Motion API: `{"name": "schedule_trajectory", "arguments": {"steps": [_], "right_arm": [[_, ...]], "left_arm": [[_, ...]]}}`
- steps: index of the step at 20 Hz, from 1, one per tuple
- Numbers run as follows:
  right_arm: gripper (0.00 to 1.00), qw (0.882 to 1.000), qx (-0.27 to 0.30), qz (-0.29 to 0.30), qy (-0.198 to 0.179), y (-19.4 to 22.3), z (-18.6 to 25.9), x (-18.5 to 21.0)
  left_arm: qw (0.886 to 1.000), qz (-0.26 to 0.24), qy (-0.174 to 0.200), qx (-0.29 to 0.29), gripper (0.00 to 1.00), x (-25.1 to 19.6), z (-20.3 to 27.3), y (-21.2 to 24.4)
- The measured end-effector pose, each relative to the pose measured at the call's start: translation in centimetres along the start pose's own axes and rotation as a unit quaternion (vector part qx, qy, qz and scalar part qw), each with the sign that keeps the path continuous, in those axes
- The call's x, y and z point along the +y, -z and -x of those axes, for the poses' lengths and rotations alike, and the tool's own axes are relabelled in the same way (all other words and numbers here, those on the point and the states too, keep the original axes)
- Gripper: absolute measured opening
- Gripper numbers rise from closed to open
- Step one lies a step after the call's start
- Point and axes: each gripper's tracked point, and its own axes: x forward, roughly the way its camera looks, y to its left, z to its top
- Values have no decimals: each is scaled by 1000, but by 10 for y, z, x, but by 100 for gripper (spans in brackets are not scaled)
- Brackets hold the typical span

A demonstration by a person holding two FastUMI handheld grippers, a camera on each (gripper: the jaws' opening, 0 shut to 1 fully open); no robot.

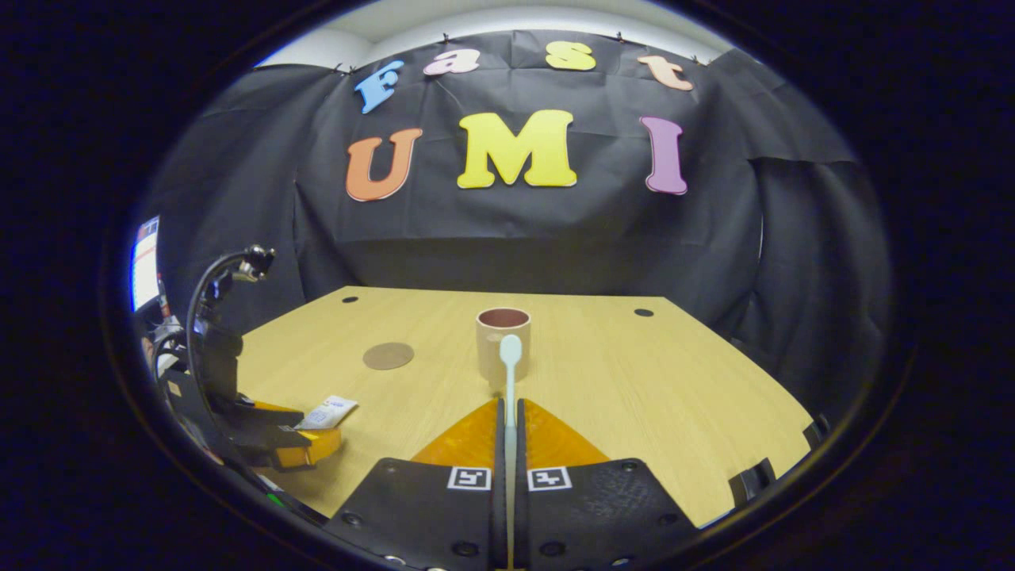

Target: Put the toothbrush and toothpaste on the desktop into the cup, then pick up the cup and place it on the coaster on the desktop.

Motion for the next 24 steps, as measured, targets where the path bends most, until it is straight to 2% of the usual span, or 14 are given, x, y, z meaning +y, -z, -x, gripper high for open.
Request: {"name": "schedule_trajectory", "arguments": {"steps": [1, 2, 3, 4, 5, 6, 7, 8, 10, 11, 14, 17, 24], "right_arm": [[3, 1000, -2, 1, 0, -2, 1, -1], [2, 1000, -5, 4, -1, -5, 3, -1], [2, 1000, -8, 4, 1, -8, 4, -2], [2, 1000, -10, 3, 0, -9, 6, -3], [2, 1000, -10, 1, 0, -11, 6, -3], [1, 1000, -11, 1, 1, -12, 6, -4], [1, 1000, -11, 2, 1, -14, 6, -5], [1, 1000, -12, 3, 2, -16, 5, -5], [1, 1000, -13, 4, 3, -21, 3, -5], [1, 1000, -13, 3, 2, -23, 2, -4], [1, 1000, -20, 6, 5, -36, -4, -3], [2, 1000, -31, 5, 4, -52, -12, -1], [2, 997, -76, -11, -16, -123, -59, 9]], "left_arm": [[1000, -1, -1, -4, 77, -1, 2, -1], [1000, 4, 2, 2, 70, -5, 0, 0], [1000, 8, 2, 4, 69, -4, 0, -1], [1000, 10, 4, 4, 53, -3, -2, -3], [1000, 15, 9, 4, 58, -4, -2, -3], [1000, 19, 14, 5, 48, -3, -3, -4], [1000, 20, 19, 4, 53, -3, -2, -4], [999, 23, 27, 3, 44, -4, -2, -5], [998, 35, 47, -2, 40, -9, -2, -7], [998, 43, 55, -9, 39, -10, 0, -8], [997, 27, 45, -53, 34, -6, 5, -24], [992, 30, 63, -102, 33, -12, 12, -46], [979, 3, 58, -196, 32, -11, 30, -104]]}}
